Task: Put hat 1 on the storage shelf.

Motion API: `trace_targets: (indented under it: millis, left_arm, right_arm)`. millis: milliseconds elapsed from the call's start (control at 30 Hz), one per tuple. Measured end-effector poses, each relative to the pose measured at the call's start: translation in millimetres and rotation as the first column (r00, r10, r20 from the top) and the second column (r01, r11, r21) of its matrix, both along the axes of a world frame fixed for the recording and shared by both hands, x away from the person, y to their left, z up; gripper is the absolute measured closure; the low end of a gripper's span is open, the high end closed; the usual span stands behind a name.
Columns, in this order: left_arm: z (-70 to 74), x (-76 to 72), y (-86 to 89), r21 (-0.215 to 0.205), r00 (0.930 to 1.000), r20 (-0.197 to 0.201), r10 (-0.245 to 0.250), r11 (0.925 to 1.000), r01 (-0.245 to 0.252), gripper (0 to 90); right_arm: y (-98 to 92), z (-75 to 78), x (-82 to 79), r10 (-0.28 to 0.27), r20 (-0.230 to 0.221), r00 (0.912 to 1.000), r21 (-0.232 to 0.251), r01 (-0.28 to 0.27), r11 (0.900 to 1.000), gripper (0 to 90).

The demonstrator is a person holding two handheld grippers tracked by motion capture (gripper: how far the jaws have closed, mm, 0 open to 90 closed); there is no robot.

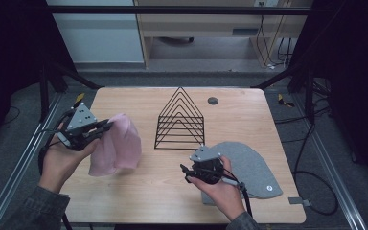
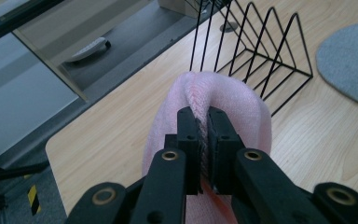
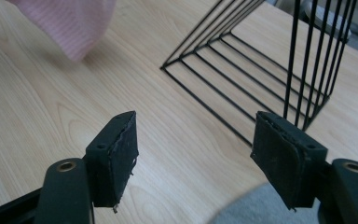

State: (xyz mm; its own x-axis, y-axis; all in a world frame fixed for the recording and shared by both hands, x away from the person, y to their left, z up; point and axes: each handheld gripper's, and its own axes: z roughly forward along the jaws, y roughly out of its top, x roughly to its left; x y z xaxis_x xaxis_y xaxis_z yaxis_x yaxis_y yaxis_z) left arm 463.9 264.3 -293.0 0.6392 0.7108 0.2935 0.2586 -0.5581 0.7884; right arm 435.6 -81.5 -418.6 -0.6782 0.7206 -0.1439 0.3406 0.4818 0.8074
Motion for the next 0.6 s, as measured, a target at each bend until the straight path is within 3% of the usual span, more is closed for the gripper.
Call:
trace_targets:
  millis: [200,600]
  left_arm:
    - [20.5,1.5,-7.4,-0.019,0.9994,0.029,-0.019,0.9996,0.020,84.9]
    - [60.7,13.4,-31.2,-0.043,0.9956,0.063,-0.068,0.9966,0.071,84.8]
  right_arm:
    - [8.9,15.9,4.9,0.019,0.025,0.9995,0.015,-0.020,1.000,35.7]
    - [25.9,66.4,19.7,0.077,0.055,0.9955,0.050,-0.080,0.996,47.2]
